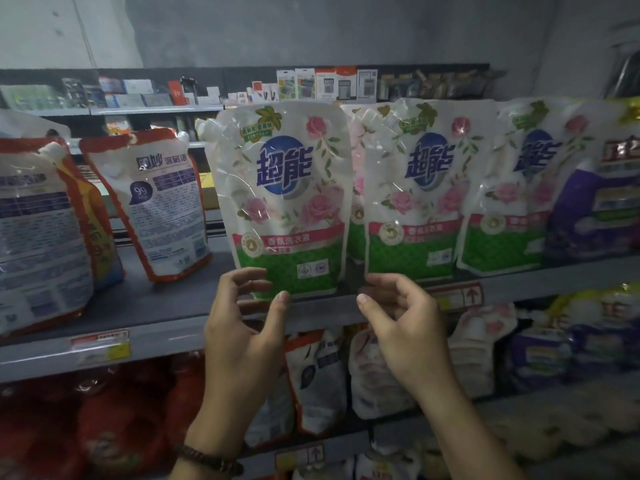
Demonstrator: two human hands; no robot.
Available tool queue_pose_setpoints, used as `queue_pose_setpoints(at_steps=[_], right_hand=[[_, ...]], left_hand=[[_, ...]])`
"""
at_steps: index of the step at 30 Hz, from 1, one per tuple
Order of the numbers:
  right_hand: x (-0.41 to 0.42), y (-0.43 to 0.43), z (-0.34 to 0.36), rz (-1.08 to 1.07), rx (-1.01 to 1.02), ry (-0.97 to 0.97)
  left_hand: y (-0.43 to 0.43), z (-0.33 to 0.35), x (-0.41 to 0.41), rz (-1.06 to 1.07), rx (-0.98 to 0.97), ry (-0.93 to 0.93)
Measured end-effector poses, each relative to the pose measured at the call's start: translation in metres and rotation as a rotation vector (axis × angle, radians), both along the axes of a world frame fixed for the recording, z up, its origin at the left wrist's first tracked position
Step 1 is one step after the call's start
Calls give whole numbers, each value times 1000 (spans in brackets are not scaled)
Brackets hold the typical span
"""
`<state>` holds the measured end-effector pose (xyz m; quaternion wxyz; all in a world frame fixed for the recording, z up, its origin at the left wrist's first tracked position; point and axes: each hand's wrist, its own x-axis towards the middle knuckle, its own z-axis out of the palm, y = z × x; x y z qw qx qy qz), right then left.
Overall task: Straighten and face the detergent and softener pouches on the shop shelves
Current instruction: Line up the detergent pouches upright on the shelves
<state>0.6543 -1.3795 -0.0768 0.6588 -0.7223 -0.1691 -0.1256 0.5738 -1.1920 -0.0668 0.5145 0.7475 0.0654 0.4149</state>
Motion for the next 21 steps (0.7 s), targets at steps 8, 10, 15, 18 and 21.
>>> queue_pose_setpoints(at_steps=[8,10,15,18,21], right_hand=[[-9,-44,-42,-29,83,95],[-7,-57,-53,-51,24,94],[-4,-97,-73,-30,-99,101],[4,-125,-82,-30,-112,117],[16,-155,-93,9,-79,172]], left_hand=[[-59,-53,0,-71,-14,170],[-75,-59,4,-72,-18,175],[-124,-69,19,-91,-38,212],[-152,-77,29,-123,-31,258],[-181,-88,38,-128,-38,302]])
